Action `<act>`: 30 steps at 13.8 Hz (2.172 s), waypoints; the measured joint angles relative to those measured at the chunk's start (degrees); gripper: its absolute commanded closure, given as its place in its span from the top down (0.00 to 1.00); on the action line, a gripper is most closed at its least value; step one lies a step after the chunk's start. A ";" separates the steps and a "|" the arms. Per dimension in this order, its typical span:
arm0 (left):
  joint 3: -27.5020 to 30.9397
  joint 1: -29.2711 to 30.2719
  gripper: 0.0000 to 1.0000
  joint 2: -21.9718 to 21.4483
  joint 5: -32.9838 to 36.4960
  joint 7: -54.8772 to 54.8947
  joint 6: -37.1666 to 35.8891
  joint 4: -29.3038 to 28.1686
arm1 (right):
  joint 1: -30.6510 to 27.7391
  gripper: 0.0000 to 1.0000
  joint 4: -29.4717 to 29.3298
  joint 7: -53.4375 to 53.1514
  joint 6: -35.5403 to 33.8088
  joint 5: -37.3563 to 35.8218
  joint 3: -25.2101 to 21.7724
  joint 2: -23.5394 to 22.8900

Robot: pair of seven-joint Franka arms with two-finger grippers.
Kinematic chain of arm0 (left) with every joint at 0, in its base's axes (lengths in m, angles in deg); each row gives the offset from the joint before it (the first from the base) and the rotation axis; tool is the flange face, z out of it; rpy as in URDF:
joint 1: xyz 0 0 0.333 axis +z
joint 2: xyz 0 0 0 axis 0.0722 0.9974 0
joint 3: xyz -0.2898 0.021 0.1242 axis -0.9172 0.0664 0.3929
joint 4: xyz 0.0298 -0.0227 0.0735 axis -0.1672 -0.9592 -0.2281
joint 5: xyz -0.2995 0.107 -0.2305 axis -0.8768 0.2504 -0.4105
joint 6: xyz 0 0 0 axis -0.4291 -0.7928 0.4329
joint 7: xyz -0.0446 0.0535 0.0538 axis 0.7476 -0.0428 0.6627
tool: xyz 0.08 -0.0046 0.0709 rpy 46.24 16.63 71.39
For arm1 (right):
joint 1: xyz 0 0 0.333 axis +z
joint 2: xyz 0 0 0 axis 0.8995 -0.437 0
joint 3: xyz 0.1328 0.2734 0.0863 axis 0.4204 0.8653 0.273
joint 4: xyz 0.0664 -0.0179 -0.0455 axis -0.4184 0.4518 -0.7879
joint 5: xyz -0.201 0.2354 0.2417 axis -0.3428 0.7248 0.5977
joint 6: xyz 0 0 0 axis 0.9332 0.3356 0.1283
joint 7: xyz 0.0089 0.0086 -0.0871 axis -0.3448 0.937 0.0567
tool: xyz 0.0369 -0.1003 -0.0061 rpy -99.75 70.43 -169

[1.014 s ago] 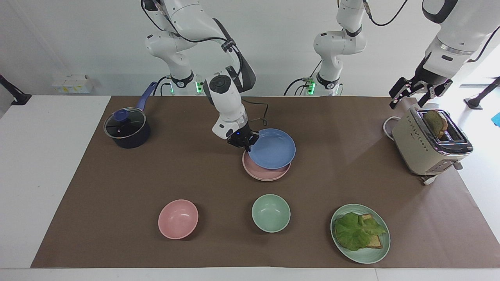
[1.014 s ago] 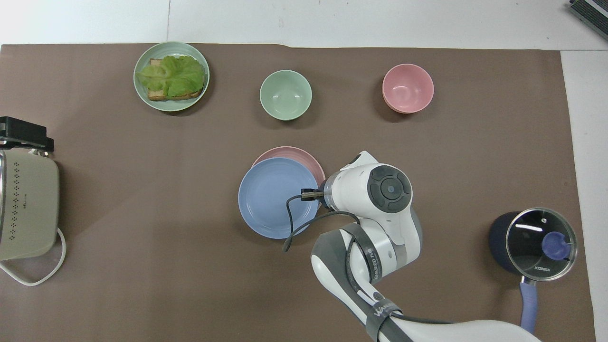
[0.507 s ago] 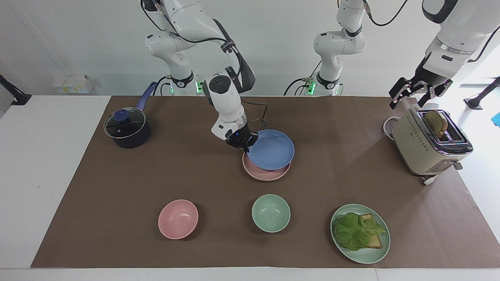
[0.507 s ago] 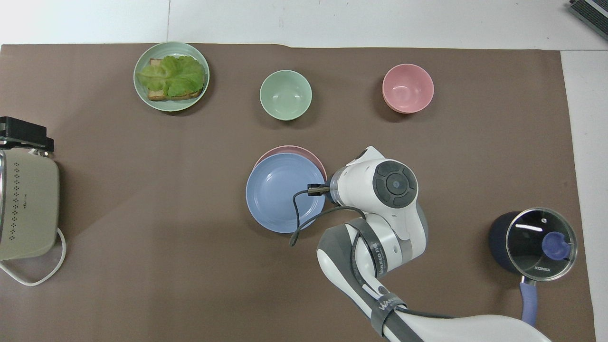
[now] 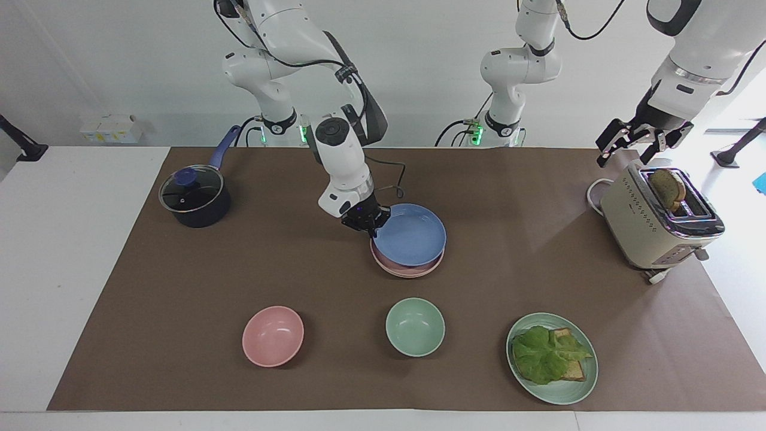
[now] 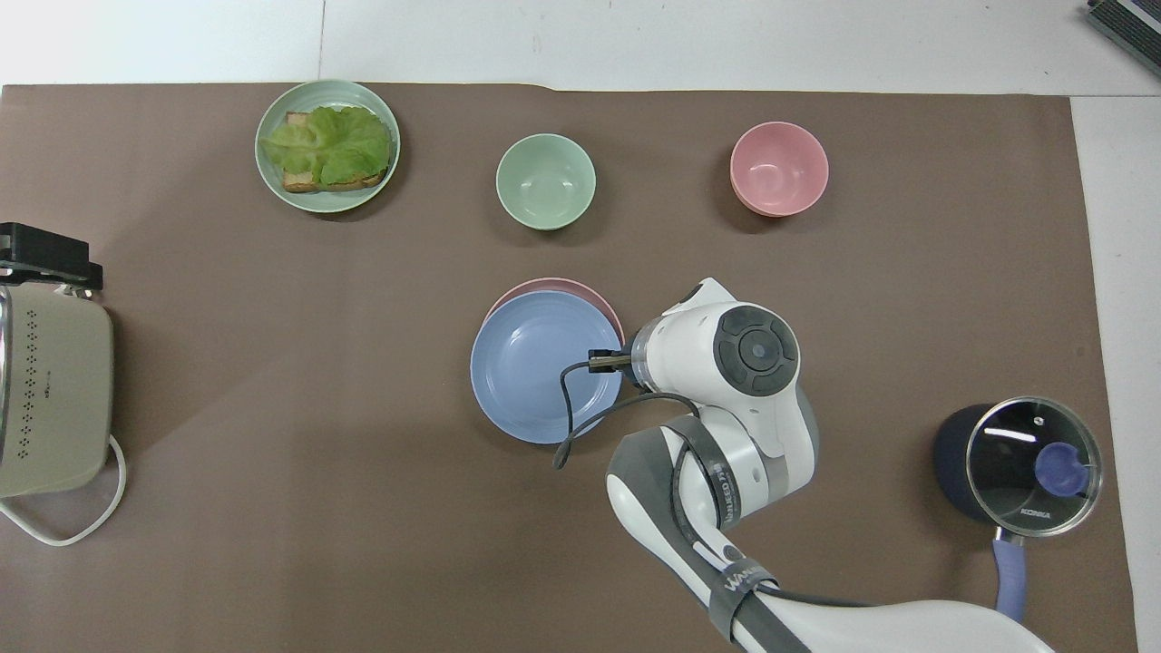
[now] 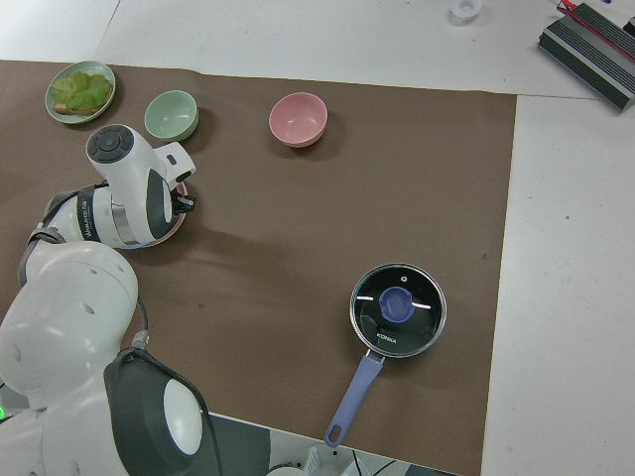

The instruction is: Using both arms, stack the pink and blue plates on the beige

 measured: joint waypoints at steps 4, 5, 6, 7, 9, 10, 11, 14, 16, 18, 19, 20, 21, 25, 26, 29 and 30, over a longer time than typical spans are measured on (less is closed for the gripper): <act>0.00 0.00 1.00 0.00 0.00 0.00 0.00 0.00 | -0.30 0.00 -0.03 0.00 2.23 -0.41 -0.28 -0.29; 0.00 0.00 1.00 0.00 0.00 0.00 0.00 0.00 | -0.68 0.00 -0.03 0.00 2.26 -0.65 -0.30 -0.46; 0.00 0.00 1.00 0.00 0.00 0.00 0.00 0.00 | -0.94 0.00 -0.02 0.00 2.26 -1.01 -0.33 -0.62; 0.00 0.00 1.00 0.00 0.00 0.00 0.00 0.00 | -1.02 0.00 -0.02 0.00 2.26 -1.25 -0.33 -0.73; 0.00 0.00 1.00 0.00 0.00 0.00 0.00 0.00 | -0.99 0.34 -0.01 0.00 2.26 -1.28 -0.32 -0.79; 0.00 0.00 1.00 0.00 0.00 0.00 0.00 0.00 | -0.99 0.63 -0.01 0.00 2.27 -1.28 -0.31 -0.79; 0.00 0.00 1.00 0.00 0.00 0.00 0.00 0.00 | -0.98 0.69 -0.04 0.00 2.28 -1.28 -0.28 -0.79; 0.00 0.00 1.00 0.00 0.00 0.00 0.00 0.00 | -0.94 1.00 -0.42 -0.04 2.29 -1.28 -0.24 -0.76; 0.00 0.00 1.00 0.00 0.00 0.00 0.00 0.00 | -1.11 1.00 -1.37 -0.49 1.71 -1.28 -0.47 -0.24; 0.00 0.00 1.00 0.00 0.00 0.00 0.00 0.00 | -3.24 1.00 -2.77 -1.22 -1.85 -1.30 -0.89 1.79; 0.00 0.00 1.00 0.00 0.00 0.00 0.00 0.00 | -5.28 1.00 -3.36 -1.22 -4.06 -1.43 -1.13 3.30; 0.00 0.00 1.00 0.00 0.00 0.00 0.00 0.00 | -7.92 1.00 -3.80 -1.22 -6.09 -1.68 -1.21 4.98; 0.00 0.00 1.00 0.00 0.00 0.00 0.00 0.00 | -10.86 1.00 -4.10 -1.22 -8.33 -1.86 -1.24 6.80; 0.00 0.00 1.00 0.00 0.00 0.00 0.00 0.00 | -21.02 1.00 -5.57 -0.50 -22.20 -2.53 -1.41 14.23; 0.00 0.00 1.00 0.00 0.00 0.00 0.00 0.00 | -22.80 1.00 -6.70 -0.13 -25.60 -3.93 -1.49 15.40; 0.00 0.00 1.00 0.00 0.00 0.00 0.00 0.00 | -26.53 1.00 -13.87 0.29 -35.42 -8.81 -1.69 16.66; 0.00 0.00 1.00 0.00 0.00 0.00 0.00 0.00 | -27.02 1.00 -16.98 1.21 -38.49 -9.58 -1.71 16.66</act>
